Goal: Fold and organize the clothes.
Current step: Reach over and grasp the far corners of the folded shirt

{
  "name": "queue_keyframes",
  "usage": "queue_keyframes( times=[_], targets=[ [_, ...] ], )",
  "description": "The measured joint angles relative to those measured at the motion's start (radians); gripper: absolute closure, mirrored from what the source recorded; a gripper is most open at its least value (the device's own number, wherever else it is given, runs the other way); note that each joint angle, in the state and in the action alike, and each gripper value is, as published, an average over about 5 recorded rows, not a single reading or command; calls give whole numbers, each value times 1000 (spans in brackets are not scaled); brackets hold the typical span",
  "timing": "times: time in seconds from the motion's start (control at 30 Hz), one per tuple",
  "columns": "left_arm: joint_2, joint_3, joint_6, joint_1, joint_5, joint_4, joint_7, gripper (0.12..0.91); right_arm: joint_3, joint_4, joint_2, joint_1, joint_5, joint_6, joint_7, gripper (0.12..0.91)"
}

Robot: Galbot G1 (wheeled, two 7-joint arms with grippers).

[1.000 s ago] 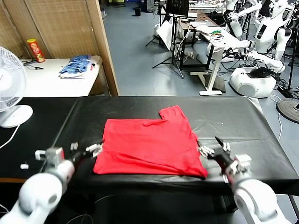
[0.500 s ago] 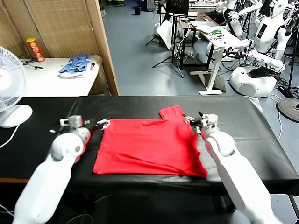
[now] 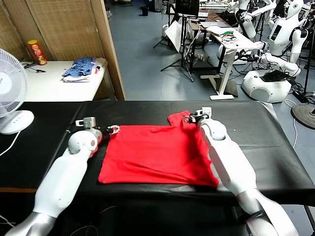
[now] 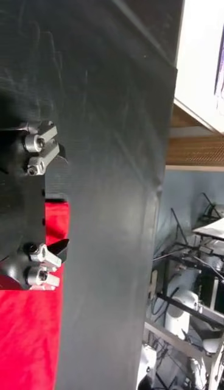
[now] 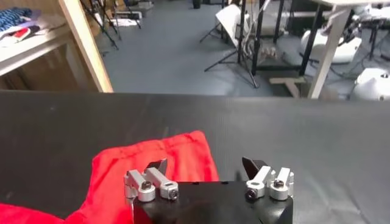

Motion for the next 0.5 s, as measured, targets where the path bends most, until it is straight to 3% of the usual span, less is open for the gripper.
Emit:
queue_keyframes(
  times=[0.27, 0.37, 0.5],
  targets=[
    [-3, 16, 4, -15, 3, 14, 30, 713, 9, -1, 7, -6, 21, -6, -10, 844],
    [-4, 17, 5, -12, 6, 15, 31, 853, 15, 14, 8, -15, 22, -2, -13, 904],
    [-4, 11, 6, -5, 3, 11, 35, 900, 30, 53, 0, -30, 25, 9, -14, 903]
  ],
)
